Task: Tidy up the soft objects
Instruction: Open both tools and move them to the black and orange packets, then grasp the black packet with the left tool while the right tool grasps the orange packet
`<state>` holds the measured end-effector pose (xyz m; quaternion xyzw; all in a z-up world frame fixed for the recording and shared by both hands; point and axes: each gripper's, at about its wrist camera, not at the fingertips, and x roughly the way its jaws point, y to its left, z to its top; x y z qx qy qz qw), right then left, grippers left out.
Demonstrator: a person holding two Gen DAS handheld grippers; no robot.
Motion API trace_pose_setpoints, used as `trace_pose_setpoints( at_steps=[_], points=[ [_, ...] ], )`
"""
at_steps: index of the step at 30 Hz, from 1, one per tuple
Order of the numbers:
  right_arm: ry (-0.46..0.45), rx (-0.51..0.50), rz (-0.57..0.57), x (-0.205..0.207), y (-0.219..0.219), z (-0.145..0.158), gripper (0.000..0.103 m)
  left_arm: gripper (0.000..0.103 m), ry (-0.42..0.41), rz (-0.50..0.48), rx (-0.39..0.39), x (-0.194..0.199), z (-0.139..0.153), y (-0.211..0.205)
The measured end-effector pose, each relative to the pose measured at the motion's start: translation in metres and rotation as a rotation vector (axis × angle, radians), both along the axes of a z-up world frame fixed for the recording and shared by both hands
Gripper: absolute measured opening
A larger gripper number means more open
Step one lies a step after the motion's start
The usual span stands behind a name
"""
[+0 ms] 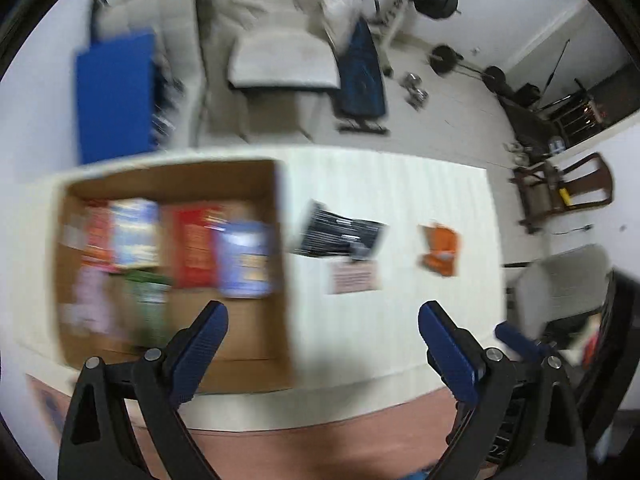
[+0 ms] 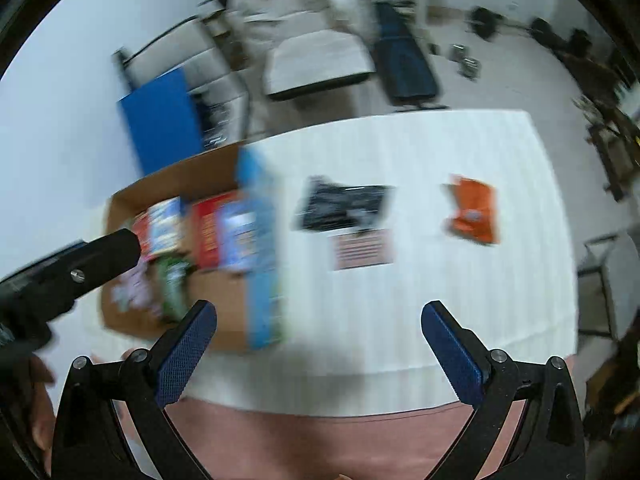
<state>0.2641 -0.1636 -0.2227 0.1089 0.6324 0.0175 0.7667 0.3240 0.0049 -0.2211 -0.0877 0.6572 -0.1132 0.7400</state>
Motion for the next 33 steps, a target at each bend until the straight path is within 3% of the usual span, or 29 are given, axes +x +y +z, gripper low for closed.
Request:
trace_pose_setpoints(
  at_steps=[5,8,14,20,24,26,28,31,33],
  points=[
    [0.044,-0.032,-0.132,0.02,-0.094,-0.04,0.103,0.098,0.212,0.111,-0.063,0.05,-0.081,-0.056],
    [0.08,-0.028,-0.174,0.031,-0.135,-0.07,0.103,0.098,0.306,0.184,-0.057,0.072,-0.129,-0.076],
    [0.161,-0.02,-0.183,0.065,-0.179,-0.128,0.103,0.098,0.476,0.376,-0.065,0.098,-0.204,-0.074],
    [0.222,-0.007,-0.138,0.093,-0.179,-0.168,0.103,0.098,0.509,0.461,0.02,0.109,-0.228,-0.073],
    [0.258,-0.013,-0.112,0.107,-0.174,-0.193,0.103,0.097,0.579,0.495,0.043,0.106,-0.247,-0.074],
    [0.28,-0.019,-0.099,0.113,-0.172,-0.204,0.103,0.096,0.557,0.52,0.056,0.107,-0.245,-0.073],
    [0.298,-0.014,-0.089,0.117,-0.171,-0.214,0.103,0.087,0.513,0.514,0.076,0.107,-0.238,-0.072],
    [0.316,-0.006,-0.098,0.119,-0.171,-0.225,0.089,0.066,0.442,0.417,0.121,0.108,-0.225,-0.08],
    [0.333,-0.007,-0.097,0.117,-0.171,-0.232,0.066,0.059,0.408,0.335,0.144,0.104,-0.222,-0.09]
  ],
)
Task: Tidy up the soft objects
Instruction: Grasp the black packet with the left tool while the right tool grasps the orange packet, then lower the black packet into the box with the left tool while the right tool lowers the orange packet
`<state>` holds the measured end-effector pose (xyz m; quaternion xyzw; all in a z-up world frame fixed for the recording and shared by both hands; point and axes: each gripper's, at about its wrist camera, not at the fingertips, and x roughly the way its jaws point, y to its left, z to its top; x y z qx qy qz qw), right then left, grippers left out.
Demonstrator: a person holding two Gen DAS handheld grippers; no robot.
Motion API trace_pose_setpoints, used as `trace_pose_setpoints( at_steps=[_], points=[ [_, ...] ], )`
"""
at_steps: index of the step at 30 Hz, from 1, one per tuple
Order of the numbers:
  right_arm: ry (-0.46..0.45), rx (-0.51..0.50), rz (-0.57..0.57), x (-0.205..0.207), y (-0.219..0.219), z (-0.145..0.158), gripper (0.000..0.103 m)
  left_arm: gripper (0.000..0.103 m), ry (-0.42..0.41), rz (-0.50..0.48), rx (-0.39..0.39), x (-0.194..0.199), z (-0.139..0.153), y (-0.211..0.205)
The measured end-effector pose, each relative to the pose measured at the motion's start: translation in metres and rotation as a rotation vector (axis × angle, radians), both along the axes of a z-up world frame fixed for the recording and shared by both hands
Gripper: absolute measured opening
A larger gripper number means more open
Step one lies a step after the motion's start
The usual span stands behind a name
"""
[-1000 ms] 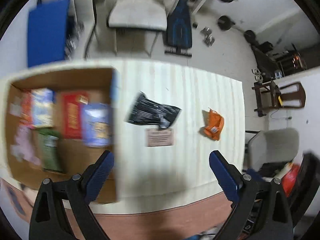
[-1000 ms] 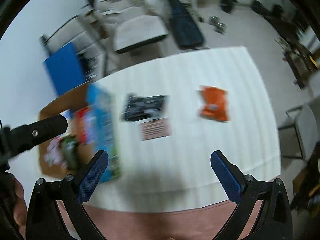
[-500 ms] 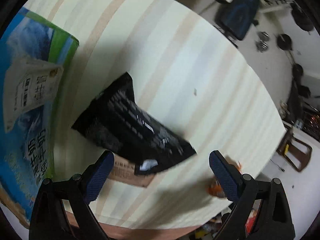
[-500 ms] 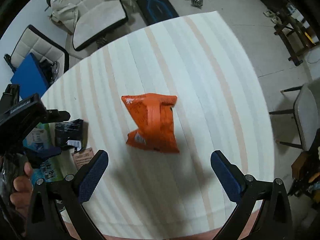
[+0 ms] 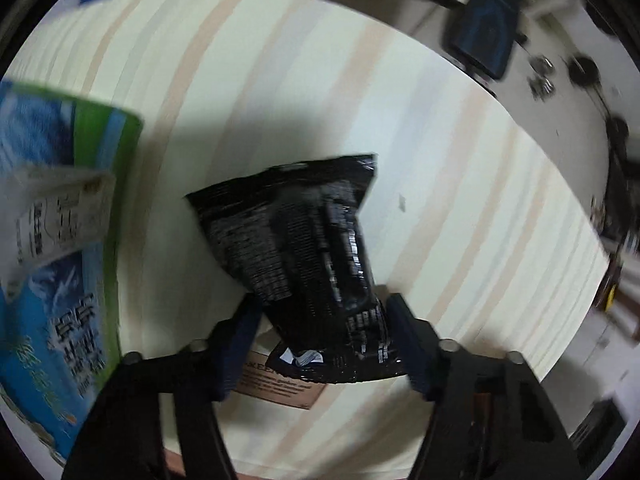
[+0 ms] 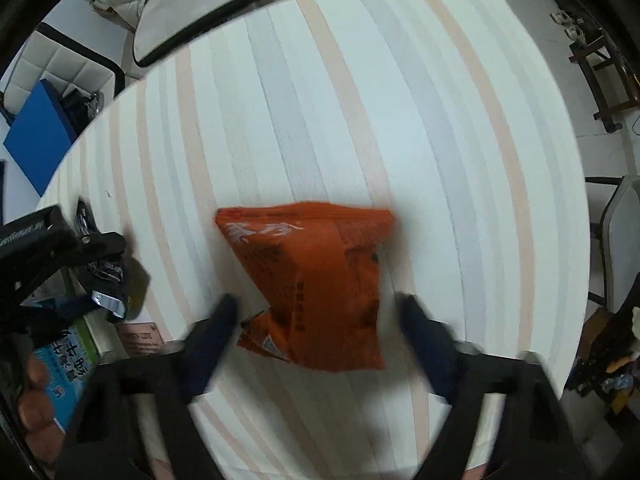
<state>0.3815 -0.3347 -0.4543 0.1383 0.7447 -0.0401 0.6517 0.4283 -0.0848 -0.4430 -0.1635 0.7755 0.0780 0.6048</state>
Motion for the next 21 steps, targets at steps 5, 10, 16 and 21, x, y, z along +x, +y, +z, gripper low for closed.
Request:
trace_pose_setpoints(
  at_steps=[5,10,16,21],
  points=[
    [-0.001,-0.016,0.027,-0.008,0.001,-0.002,0.054,0.059,-0.019,-0.211,-0.006,-0.015,0.002,-0.026],
    [0.016,-0.029,0.075,-0.032,0.002,0.003,0.053,0.059,-0.039,-0.444,0.019,-0.058,0.002,-0.052],
    [0.017,-0.057,0.096,-0.061,0.001,0.004,0.053,0.074,-0.103,-0.588,0.082,-0.082,0.002,-0.07],
    [0.022,-0.046,0.061,-0.064,0.005,-0.005,0.053,0.085,-0.144,-0.542,0.082,-0.093,0.001,-0.076]
  ],
)
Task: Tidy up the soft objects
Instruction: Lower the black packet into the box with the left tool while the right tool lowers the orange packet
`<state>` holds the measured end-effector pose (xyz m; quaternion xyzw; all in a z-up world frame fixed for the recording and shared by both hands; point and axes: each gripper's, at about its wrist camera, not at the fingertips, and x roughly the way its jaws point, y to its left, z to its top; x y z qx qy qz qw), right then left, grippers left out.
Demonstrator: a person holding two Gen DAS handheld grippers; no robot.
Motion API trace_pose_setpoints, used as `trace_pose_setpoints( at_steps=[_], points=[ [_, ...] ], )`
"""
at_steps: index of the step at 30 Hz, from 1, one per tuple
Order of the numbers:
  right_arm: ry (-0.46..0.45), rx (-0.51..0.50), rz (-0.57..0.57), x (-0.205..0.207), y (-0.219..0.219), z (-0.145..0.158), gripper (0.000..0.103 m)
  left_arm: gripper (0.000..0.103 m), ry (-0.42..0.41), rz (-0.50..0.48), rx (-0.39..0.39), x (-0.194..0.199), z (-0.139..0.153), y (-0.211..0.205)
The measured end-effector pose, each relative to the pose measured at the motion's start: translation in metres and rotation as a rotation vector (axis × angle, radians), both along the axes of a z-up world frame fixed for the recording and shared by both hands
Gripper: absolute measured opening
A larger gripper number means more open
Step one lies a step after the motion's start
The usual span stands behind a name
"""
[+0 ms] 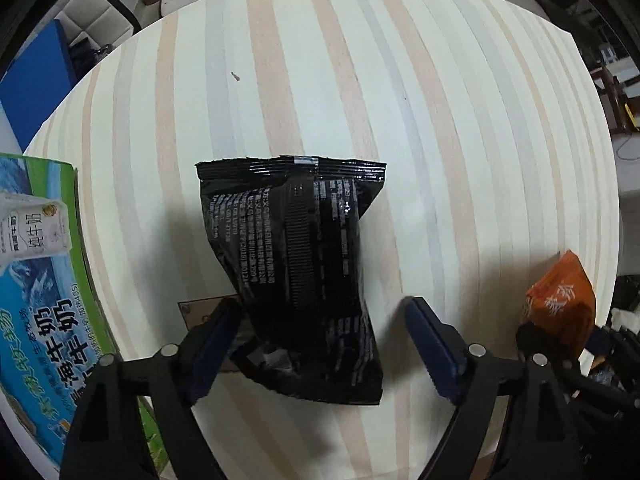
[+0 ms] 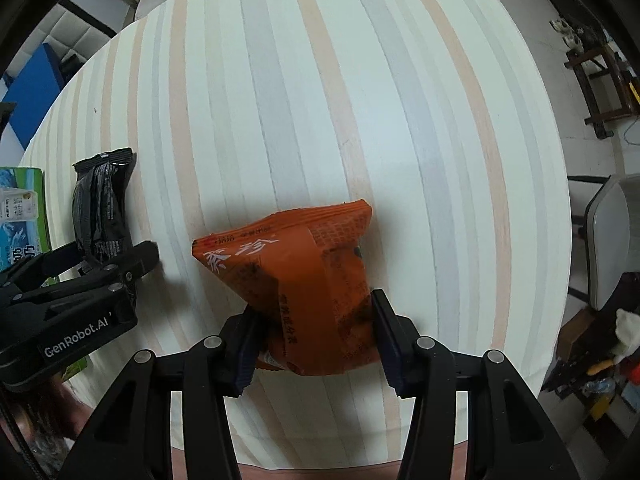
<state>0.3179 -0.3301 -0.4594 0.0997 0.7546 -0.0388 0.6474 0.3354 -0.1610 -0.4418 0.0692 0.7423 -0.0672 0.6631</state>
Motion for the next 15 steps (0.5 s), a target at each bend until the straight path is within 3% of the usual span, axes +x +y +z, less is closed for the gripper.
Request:
trace_pose_setpoints(
  at_steps=[4,7,9,15],
  points=[
    [-0.007,-0.004,-0.009,-0.004,-0.001,0.0,0.053,0.085,0.011,0.013,-0.007,0.002,0.001,-0.014],
    [-0.013,-0.014,-0.015,-0.001,-0.015,0.0,0.053,0.056,-0.019,-0.003,0.005,0.025,0.0,-0.013],
    [-0.02,-0.02,-0.022,-0.004,-0.02,0.003,0.053,0.047,-0.025,-0.006,-0.016,0.031,0.008,-0.007],
    [-0.052,-0.032,-0.025,-0.022,-0.008,0.012,0.052,0.041,-0.032,0.062,-0.066,0.017,0.023,0.012]
  ],
)
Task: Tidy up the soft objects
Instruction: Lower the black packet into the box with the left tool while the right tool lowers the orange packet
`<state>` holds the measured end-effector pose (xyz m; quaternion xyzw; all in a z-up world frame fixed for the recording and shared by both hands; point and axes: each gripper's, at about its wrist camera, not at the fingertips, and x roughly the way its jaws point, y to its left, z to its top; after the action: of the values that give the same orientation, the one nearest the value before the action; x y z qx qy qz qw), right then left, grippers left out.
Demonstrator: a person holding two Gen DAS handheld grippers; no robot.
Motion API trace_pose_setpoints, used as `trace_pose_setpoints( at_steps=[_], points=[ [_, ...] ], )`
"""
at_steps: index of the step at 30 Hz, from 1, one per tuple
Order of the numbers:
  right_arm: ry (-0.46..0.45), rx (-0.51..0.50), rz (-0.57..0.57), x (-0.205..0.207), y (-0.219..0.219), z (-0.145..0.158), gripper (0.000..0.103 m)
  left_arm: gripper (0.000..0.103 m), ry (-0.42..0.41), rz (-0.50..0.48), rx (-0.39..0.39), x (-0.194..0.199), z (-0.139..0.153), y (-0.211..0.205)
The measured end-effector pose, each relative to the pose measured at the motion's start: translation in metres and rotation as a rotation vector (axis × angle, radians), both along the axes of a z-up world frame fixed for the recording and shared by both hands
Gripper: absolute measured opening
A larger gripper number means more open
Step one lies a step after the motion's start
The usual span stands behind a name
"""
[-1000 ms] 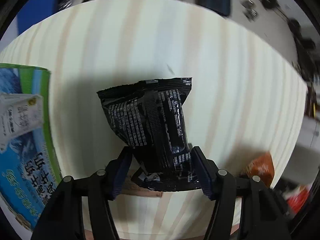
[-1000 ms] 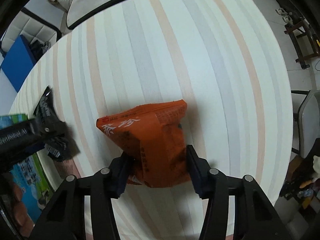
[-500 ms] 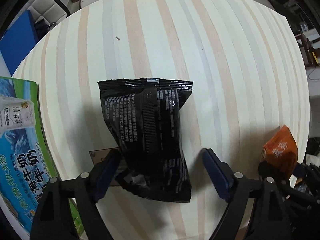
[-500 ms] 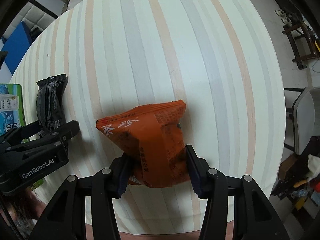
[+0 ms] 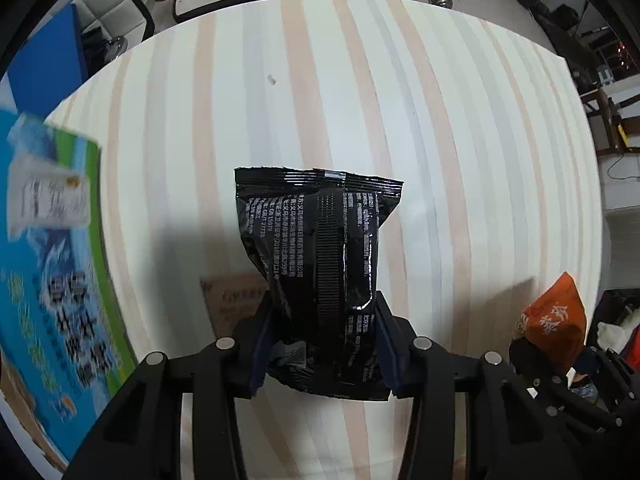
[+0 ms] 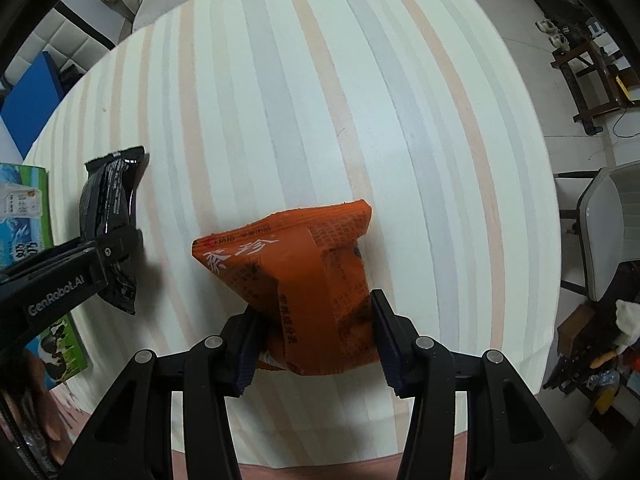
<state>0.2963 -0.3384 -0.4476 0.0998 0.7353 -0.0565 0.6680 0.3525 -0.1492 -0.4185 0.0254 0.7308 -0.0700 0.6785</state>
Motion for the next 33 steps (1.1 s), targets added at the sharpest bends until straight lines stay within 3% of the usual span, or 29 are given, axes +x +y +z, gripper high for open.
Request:
trace_pose_setpoints(
  at_steps=[4,10,17,23,29,33],
  points=[
    [-0.044,0.021,-0.001,-0.009,0.009,0.028,0.052,0.041,-0.039,0.018,-0.076,-0.023,0.034,0.014],
    [-0.138,0.082,0.031,-0.037,0.045,0.091,0.052,0.041,-0.145,0.037,-0.22,-0.061,0.13,0.069],
    [-0.216,0.23,0.104,-0.059,0.125,0.163,0.052,0.041,-0.248,0.059,-0.19,-0.068,0.197,0.158],
    [-0.228,0.284,0.193,-0.05,0.222,0.186,0.052,0.041,-0.191,0.158,-0.173,-0.068,0.169,0.236],
    [-0.179,0.243,0.228,-0.033,0.29,0.16,0.051,0.041,-0.072,0.245,-0.213,-0.056,0.127,0.282],
    [-0.142,0.203,0.237,-0.023,0.312,0.138,0.051,0.041,-0.005,0.258,-0.236,-0.048,0.101,0.299]
  ],
)
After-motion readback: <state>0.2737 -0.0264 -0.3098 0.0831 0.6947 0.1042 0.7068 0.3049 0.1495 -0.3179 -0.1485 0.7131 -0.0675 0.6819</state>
